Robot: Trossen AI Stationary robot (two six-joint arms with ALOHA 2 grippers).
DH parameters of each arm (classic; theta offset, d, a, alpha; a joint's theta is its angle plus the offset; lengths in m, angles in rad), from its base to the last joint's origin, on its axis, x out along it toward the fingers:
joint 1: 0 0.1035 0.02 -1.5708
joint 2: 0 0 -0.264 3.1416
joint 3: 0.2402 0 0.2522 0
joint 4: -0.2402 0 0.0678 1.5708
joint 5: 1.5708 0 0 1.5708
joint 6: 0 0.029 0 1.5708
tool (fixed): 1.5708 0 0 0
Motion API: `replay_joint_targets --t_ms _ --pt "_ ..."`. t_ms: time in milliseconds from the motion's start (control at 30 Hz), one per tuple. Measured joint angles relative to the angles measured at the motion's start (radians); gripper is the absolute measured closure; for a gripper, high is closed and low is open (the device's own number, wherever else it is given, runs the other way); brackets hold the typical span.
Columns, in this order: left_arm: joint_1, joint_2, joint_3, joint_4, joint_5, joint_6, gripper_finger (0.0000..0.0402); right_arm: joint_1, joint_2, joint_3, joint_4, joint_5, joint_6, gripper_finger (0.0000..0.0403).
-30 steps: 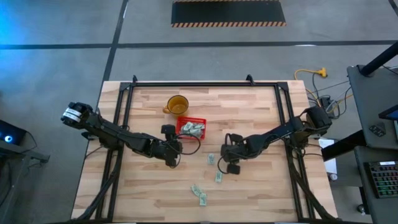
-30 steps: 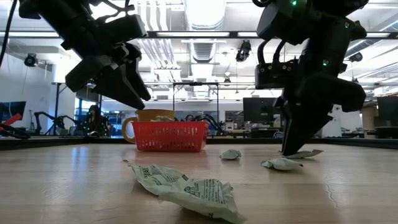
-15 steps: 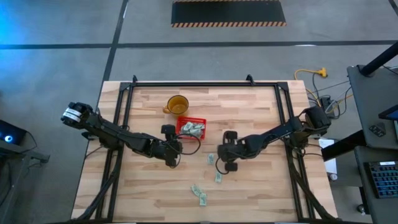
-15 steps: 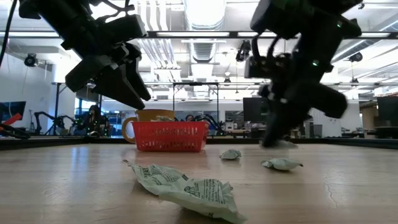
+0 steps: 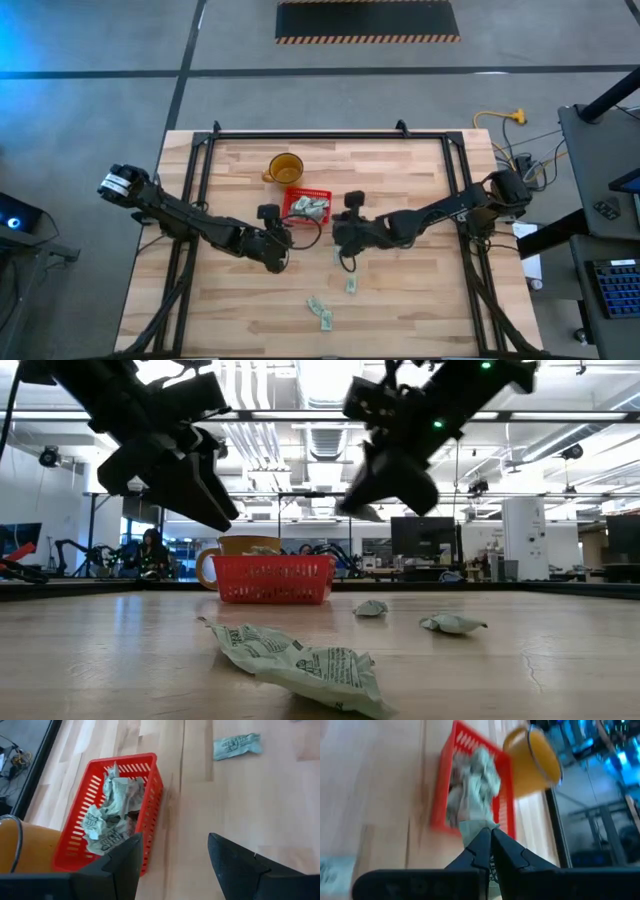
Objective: Pick and place Stevia / Truvia into bins
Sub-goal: Put the gray stevia packet into the red basket
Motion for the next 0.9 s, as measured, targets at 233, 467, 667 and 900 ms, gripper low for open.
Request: replay_joint_targets --t_ms 233,467,667,900 --pt "-0.042 0.000 0.000 0.000 0.001 -0.084 0.0195 -0.129 0.001 -0.046 0.274 -0.216 -0.180 0.0394" --pt "-0.081 0.000 0.006 0.004 0.000 -0.113 0.0195 -0.286 0.001 -0.056 0.348 -0.511 -0.161 0.0394" --pt "-0.087 0.000 0.009 0.033 0.001 -0.109 0.0195 -0.368 0.001 -0.080 0.375 -0.701 -0.082 0.0394" --pt "-0.087 0.000 0.008 0.031 0.001 -0.102 0.0195 -0.377 0.001 -0.127 0.493 -0.729 -0.077 0.0394"
